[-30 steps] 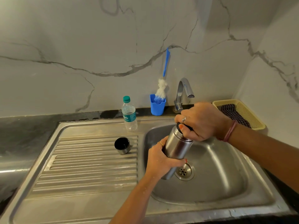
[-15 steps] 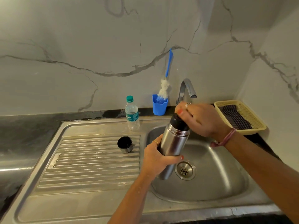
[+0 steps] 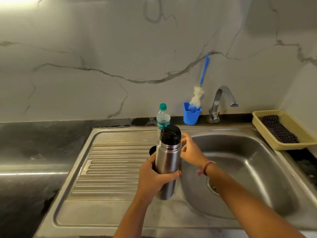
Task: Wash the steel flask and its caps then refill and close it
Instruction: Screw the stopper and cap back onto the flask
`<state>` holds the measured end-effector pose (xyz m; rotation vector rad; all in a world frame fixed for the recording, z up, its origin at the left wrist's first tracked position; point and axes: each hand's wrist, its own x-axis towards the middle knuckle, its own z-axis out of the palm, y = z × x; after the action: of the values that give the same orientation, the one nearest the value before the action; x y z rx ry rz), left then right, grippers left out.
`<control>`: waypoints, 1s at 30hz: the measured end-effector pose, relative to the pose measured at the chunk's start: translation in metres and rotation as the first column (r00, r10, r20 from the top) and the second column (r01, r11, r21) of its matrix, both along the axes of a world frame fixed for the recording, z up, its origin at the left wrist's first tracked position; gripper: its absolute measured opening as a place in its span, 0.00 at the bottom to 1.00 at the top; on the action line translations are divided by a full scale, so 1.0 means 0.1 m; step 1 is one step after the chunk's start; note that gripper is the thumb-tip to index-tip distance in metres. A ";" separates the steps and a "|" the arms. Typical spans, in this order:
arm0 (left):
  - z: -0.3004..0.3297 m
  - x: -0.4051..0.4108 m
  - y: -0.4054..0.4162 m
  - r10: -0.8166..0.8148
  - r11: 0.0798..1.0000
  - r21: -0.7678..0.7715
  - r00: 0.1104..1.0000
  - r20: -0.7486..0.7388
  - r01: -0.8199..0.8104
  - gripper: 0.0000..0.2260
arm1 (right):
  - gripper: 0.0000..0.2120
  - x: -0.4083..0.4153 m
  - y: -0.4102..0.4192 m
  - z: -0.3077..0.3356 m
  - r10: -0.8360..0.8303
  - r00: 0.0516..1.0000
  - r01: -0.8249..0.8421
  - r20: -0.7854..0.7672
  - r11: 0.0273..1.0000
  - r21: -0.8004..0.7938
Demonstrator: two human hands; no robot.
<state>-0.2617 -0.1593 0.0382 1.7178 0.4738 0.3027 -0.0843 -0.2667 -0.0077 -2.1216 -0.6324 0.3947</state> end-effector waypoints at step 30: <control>-0.15 -0.24 0.61 0.014 1.000 0.027 1.000 -0.009 -0.014 0.27 | 0.40 0.16 -0.36 0.53 0.187 0.980 -0.150 0.066 0.916 -0.372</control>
<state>-0.2856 -0.0979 0.0229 1.7430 0.4912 0.3123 -0.0688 -0.3026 0.0457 -2.4607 -0.8596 0.5384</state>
